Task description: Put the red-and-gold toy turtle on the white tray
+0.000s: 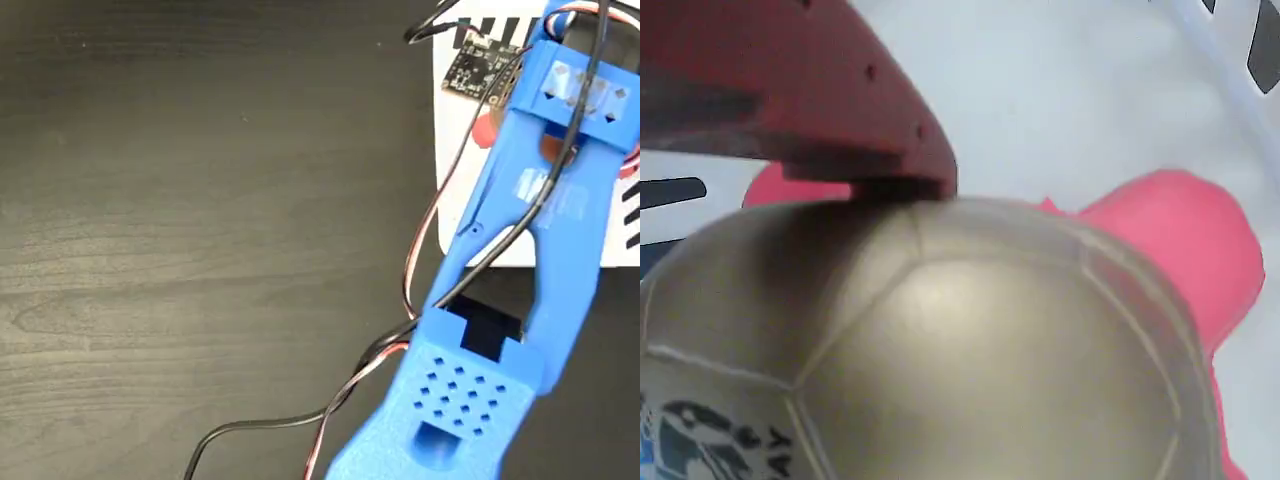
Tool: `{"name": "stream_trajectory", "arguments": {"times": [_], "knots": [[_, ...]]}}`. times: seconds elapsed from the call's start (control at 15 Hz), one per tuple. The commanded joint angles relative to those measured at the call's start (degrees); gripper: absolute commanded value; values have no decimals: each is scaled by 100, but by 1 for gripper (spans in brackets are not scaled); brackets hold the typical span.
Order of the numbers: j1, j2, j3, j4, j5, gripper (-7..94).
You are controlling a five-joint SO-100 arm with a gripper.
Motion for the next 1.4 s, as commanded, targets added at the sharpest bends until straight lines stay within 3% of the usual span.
{"name": "stream_trajectory", "arguments": {"times": [0.0,0.73,0.87,1.13,1.33], "knots": [[53,255,-211,114,18,56],[70,422,-316,114,-35,53],[79,571,-756,114,70,1],[-26,1301,-1521,-105,439,0],[-475,2637,-237,-1397,773,0]]}}
